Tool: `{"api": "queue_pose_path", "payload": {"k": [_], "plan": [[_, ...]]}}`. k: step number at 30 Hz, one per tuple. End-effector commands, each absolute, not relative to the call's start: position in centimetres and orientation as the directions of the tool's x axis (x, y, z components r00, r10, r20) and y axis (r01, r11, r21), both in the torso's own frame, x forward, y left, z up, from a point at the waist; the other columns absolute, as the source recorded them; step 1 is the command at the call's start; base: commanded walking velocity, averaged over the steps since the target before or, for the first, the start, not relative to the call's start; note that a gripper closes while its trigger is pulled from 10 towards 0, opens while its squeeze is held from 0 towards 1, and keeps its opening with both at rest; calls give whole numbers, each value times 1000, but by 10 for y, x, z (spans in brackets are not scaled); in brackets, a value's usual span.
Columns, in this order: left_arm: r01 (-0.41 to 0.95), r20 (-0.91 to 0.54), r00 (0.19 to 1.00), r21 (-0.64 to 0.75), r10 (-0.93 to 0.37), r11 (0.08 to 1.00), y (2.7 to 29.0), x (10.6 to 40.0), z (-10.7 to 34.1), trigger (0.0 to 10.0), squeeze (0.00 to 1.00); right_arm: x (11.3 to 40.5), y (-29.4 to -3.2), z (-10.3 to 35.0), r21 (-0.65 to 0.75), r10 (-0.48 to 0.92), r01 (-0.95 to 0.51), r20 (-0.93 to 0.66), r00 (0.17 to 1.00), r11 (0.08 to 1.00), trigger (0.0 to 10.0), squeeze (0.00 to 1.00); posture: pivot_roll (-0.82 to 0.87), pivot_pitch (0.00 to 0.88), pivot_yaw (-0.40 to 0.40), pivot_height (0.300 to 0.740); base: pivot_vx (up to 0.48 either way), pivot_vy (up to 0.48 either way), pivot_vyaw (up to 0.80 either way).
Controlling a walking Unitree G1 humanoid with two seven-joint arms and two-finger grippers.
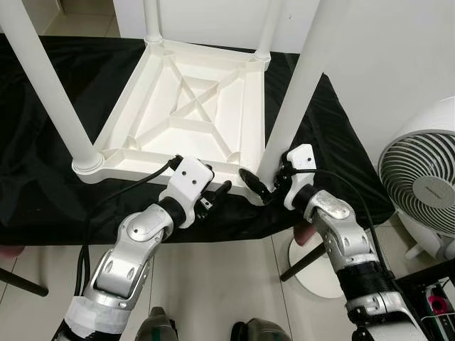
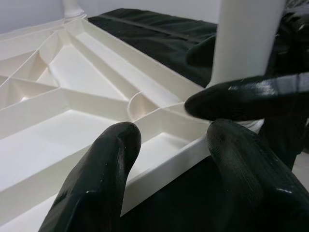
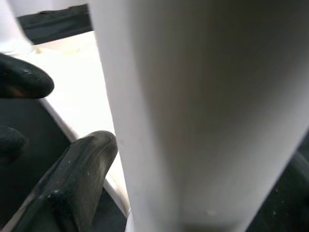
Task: Building children table
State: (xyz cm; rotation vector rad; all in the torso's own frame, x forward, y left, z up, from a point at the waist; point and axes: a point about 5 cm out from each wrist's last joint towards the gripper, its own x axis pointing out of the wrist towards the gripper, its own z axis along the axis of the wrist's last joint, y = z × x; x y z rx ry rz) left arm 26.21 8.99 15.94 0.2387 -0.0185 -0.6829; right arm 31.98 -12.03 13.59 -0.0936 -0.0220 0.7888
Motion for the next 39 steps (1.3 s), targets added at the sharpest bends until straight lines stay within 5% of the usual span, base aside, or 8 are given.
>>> {"api": "queue_pose_path", "payload": {"k": [1, 2, 3, 4, 5, 18, 27, 39], "plan": [[606, -66, 790, 227, -609, 762, 90, 264, 159, 10000, 0, 320, -117, 132, -102, 729, -729, -44, 684, 677, 10000, 0, 44, 39, -71, 740, 0, 0, 0], [606, -65, 790, 226, -609, 762, 89, 264, 159, 10000, 0, 321, -117, 131, -107, 735, -735, -48, 676, 670, 10000, 0, 45, 40, -72, 740, 0, 0, 0], [606, -64, 791, 226, -609, 763, 89, 264, 159, 10000, 0, 322, -116, 130, -104, 740, -741, -53, 670, 663, 5843, 0, 47, 40, -74, 740, 0, 0, 0], [605, -63, 791, 226, -609, 763, 89, 264, 159, 10000, 0, 323, -116, 129, -102, 744, -745, -57, 666, 659, 5843, 0, 47, 40, -74, 740, 0, 0, 0], [603, -63, 793, 227, -606, 765, 90, 263, 159, 10000, 0, 324, -117, 128, -95, 743, -745, -61, 666, 660, 0, 0, 54, 40, -78, 740, 0, 0, 0], [598, -62, 798, 217, -600, 772, 90, 261, 159, 10000, 0, 322, -126, 129, -101, 742, -740, -22, 670, 665, 0, 0, 44, 51, -79, 740, 0, 0, 0], [611, -66, 788, 212, -612, 763, 87, 261, 158, 10000, 0, 322, -119, 126, -45, 498, -500, -41, 866, 865, 0, 0, 34, 55, -74, 740, 0, 0, 0], [618, -68, 783, 205, -618, 759, 85, 258, 157, 10000, 0, 308, -108, 118, -55, 200, -203, -56, 978, 978, 0, 0, 38, 55, -75, 740, 0, 0, 0]]}}
